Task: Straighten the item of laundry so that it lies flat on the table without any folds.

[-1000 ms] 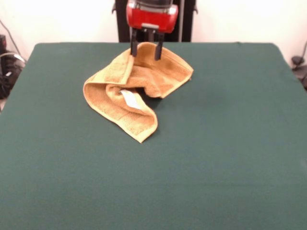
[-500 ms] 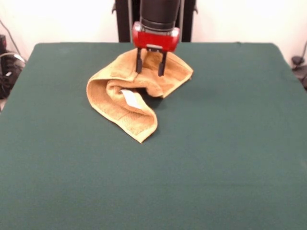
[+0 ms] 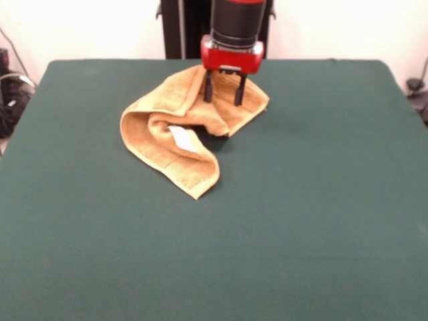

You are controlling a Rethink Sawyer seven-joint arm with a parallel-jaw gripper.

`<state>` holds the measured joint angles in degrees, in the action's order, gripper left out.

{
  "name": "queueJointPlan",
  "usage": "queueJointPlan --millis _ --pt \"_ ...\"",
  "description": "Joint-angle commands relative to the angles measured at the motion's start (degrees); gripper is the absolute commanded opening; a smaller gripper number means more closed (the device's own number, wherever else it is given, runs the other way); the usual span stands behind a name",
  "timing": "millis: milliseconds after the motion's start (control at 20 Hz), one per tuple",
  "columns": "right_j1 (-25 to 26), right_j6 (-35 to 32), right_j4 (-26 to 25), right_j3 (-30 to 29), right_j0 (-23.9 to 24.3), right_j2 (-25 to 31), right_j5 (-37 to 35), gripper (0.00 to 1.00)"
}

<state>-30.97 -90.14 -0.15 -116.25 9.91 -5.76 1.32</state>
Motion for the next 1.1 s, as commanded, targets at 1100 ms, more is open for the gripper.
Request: queueJointPlan --millis 1100 --pt "5.05 -8.3 -6.04 -0.33 6.53 2.45 4.36 1.0"
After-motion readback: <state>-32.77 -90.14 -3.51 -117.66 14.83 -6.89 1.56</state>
